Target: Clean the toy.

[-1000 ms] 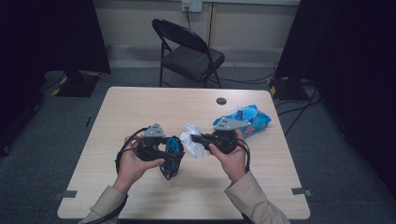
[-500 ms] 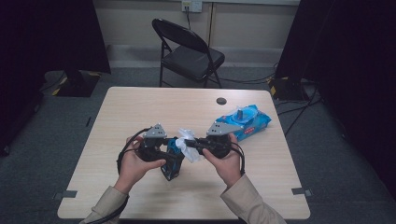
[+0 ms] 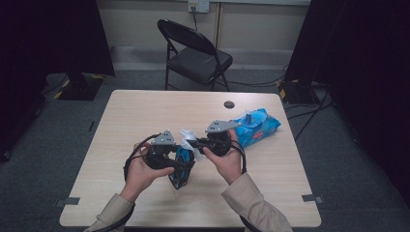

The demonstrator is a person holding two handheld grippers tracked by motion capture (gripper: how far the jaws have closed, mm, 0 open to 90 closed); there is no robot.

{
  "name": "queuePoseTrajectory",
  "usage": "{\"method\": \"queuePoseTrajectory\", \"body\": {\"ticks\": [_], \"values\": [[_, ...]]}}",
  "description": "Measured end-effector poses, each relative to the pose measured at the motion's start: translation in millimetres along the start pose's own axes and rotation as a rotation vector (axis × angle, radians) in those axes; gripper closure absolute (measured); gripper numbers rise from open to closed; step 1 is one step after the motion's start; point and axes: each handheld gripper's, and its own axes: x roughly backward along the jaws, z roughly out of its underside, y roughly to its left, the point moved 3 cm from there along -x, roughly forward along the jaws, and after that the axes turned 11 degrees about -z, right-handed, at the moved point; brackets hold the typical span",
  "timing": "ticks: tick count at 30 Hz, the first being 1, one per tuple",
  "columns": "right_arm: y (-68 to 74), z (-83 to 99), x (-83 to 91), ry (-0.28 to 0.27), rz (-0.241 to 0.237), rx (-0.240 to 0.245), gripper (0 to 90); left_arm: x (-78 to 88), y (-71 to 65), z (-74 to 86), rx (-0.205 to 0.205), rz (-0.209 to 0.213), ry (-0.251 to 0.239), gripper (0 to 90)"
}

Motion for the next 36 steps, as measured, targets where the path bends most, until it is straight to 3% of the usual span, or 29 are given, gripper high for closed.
{"method": "queuePoseTrajectory", "body": {"ticks": [7, 14, 21, 30, 36], "values": [[-8.5, 6.5, -10.8, 0.019, -0.001, -0.032, 87.0, -1.4, -1.7, 0.6, -0.003, 0.006, 0.002, 25.9], [-12.1, 11.9, -15.3, 0.000, -0.027, -0.066, 87.0, -1.5, -1.0, 1.9, 0.000, 0.009, 0.006, 26.0], [-15.0, 16.9, -17.0, 0.008, -0.021, -0.074, 87.0, -1.7, -3.1, 1.0, -0.004, 0.009, 0.002, 26.0], [-22.1, 26.2, -4.3, 0.020, 0.010, -0.079, 87.0, 8.1, 1.5, -4.3, 0.004, -0.004, -0.028, 26.0], [-25.4, 27.8, 9.3, -0.013, 0.025, -0.079, 87.0, 11.0, 5.8, -4.2, 0.013, -0.015, -0.034, 26.0]]}}
